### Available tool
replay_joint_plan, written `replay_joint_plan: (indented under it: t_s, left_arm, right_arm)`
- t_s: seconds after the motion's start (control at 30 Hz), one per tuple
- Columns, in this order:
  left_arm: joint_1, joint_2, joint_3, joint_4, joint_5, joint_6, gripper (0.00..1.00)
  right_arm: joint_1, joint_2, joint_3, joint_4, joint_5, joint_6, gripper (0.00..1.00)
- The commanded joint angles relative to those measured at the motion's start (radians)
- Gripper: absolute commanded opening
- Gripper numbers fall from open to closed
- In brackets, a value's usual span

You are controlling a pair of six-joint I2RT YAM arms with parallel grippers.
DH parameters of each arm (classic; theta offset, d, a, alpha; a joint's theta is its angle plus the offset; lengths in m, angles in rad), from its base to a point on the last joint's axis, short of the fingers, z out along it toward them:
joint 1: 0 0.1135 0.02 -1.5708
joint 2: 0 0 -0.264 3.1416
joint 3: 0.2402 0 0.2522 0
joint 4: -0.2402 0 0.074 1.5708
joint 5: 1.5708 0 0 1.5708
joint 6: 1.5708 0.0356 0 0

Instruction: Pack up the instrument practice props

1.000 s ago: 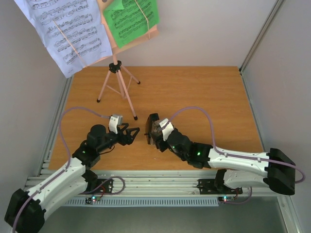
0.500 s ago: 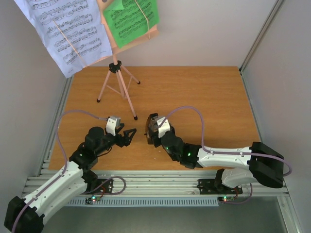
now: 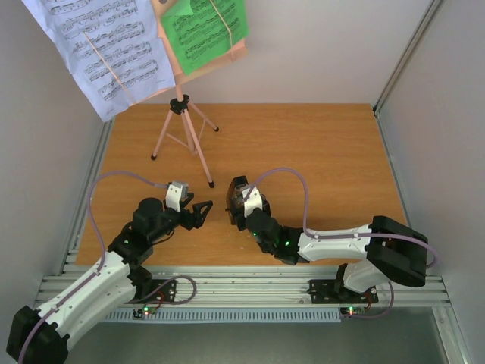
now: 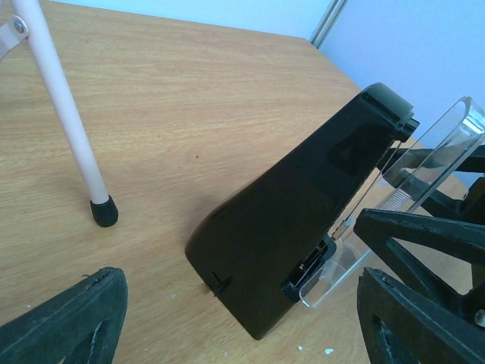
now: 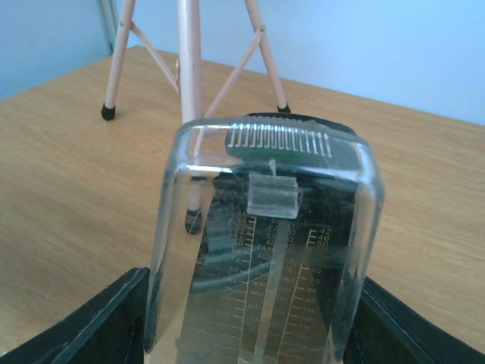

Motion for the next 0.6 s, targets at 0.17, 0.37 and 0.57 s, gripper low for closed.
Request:
replay_joint_plan:
  t_s: [0.17, 0.37, 0.57]
  left_arm:
    - [0.005, 0.002, -0.012, 0.014, -0.013, 0.017, 0.84]
    - [0.006, 0.002, -0.014, 0.014, -0.012, 0.018, 0.83]
    - [0.005, 0.004, -0.014, 0.016, -0.011, 0.018, 0.83]
  right_arm:
    - [0.008, 0.051, -0.031, 0.154, 0.054, -0.011, 0.52]
    - [0.008, 0.039, -0.063, 0.205, 0.032, -0.07, 0.52]
    - [0.008, 0.03, -0.085, 0.256, 0.033, -0.111, 0.52]
